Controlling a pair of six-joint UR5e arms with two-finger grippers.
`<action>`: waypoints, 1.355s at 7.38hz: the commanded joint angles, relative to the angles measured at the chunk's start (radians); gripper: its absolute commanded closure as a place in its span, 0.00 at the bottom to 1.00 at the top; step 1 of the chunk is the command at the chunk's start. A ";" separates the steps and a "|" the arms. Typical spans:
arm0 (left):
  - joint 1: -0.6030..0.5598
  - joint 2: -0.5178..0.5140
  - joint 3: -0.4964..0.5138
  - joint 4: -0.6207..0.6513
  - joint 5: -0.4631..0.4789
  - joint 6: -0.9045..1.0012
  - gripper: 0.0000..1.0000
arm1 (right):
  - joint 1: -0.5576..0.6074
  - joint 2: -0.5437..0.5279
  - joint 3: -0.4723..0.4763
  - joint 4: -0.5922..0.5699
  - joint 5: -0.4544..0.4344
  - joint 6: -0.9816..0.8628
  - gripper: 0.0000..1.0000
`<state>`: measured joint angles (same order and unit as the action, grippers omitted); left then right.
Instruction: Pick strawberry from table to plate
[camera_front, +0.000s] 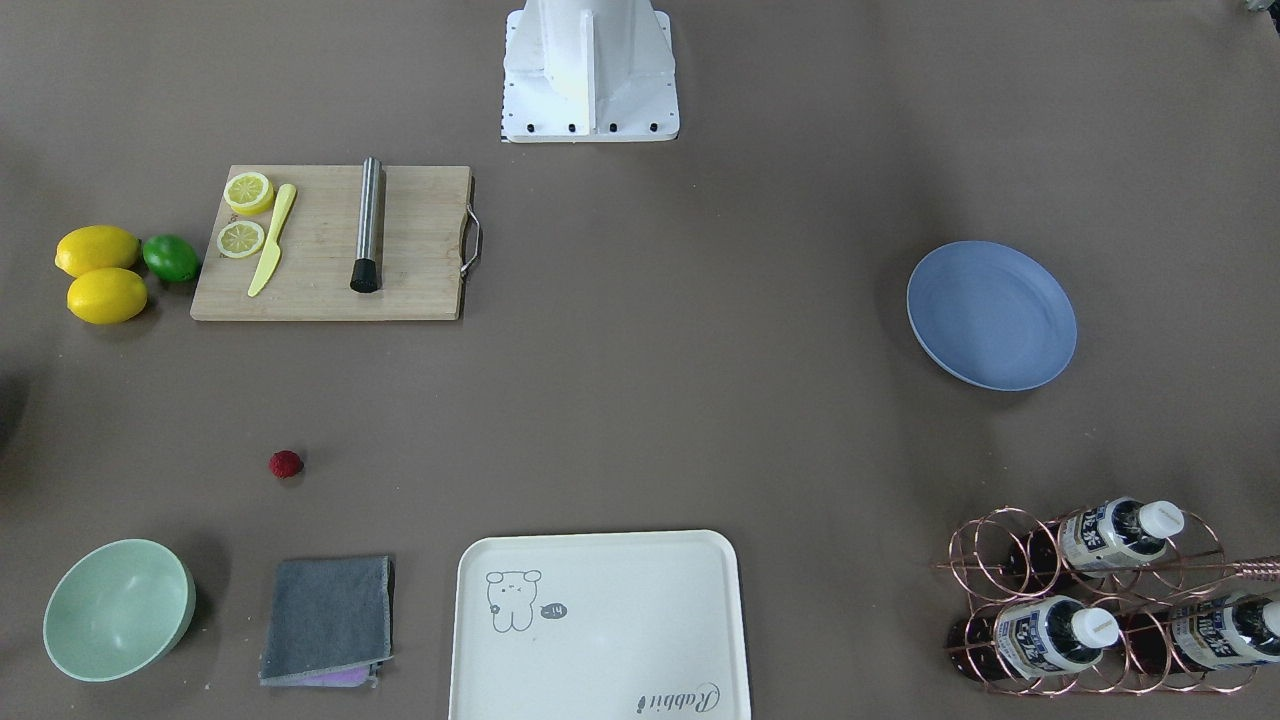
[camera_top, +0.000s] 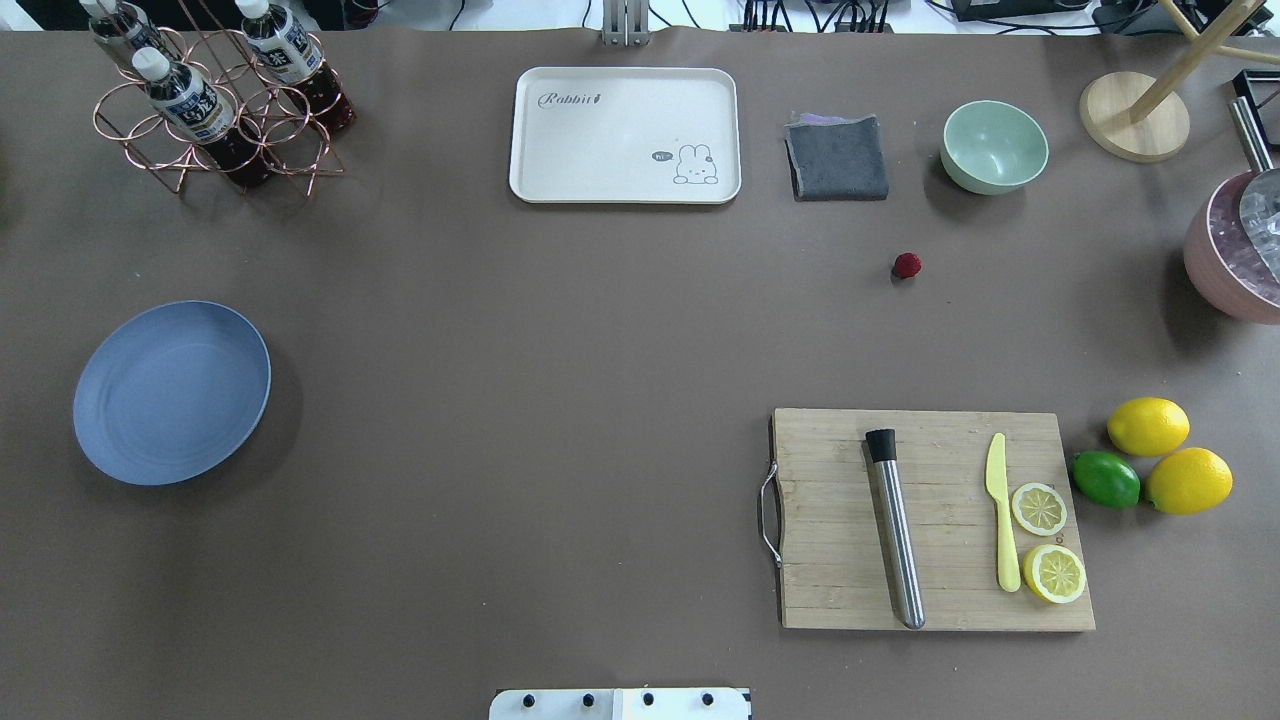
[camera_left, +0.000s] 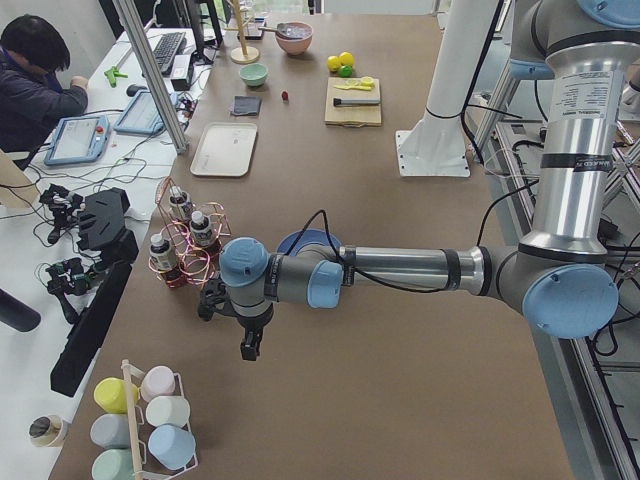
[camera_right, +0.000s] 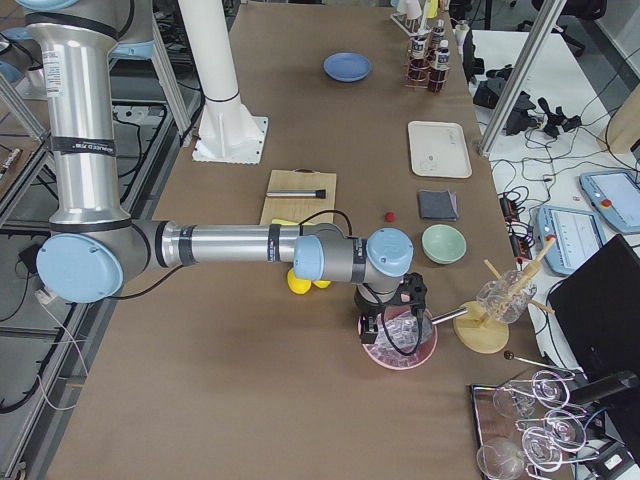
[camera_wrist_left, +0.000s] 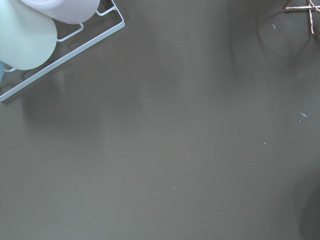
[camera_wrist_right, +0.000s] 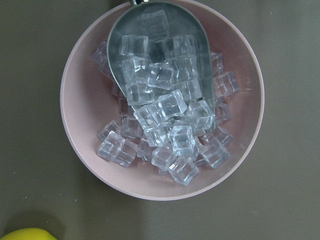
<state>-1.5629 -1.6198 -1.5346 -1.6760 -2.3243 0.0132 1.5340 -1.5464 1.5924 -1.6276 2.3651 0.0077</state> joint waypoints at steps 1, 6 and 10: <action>-0.006 -0.012 -0.019 -0.008 0.063 0.001 0.02 | 0.001 -0.001 0.000 0.000 -0.003 0.000 0.00; -0.025 0.017 -0.025 -0.155 -0.063 -0.015 0.02 | 0.000 -0.003 -0.002 -0.002 -0.004 0.002 0.00; -0.014 -0.002 0.016 -0.281 -0.116 -0.061 0.01 | 0.000 0.002 0.183 0.068 -0.053 0.004 0.00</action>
<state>-1.5822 -1.6172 -1.5278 -1.9378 -2.4356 -0.0410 1.5342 -1.5407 1.7045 -1.6118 2.3522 0.0069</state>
